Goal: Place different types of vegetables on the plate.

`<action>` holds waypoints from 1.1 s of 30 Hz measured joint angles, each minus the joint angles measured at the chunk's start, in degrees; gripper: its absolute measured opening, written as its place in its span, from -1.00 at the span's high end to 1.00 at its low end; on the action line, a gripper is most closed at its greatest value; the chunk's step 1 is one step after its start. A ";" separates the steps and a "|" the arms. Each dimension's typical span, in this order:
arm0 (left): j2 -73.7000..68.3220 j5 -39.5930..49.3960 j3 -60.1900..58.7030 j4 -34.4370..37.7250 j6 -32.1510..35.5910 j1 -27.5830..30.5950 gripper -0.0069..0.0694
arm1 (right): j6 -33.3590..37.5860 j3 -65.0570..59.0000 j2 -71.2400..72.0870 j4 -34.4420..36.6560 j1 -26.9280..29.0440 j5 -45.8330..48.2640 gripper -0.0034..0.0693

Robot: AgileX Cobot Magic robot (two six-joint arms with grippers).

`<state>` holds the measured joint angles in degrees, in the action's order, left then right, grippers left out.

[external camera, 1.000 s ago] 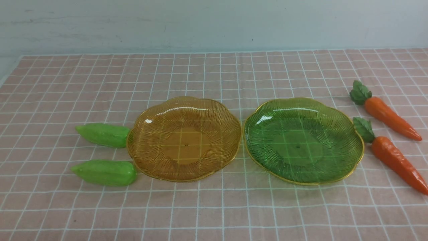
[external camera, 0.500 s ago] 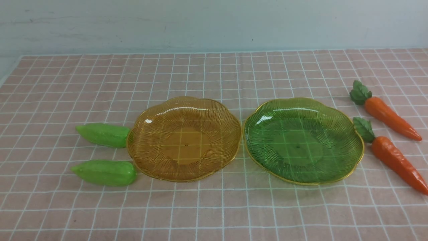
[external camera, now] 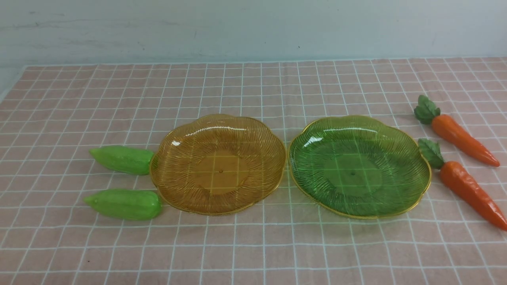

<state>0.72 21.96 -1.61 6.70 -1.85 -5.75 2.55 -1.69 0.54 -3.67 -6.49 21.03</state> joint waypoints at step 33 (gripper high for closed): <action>-38.48 31.71 29.24 14.20 -9.06 0.00 0.80 | -4.62 37.74 -48.83 9.59 -0.66 25.56 0.88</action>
<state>-37.76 53.67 27.63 20.90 -10.91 -5.75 -2.06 36.05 -48.29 5.92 -7.14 46.58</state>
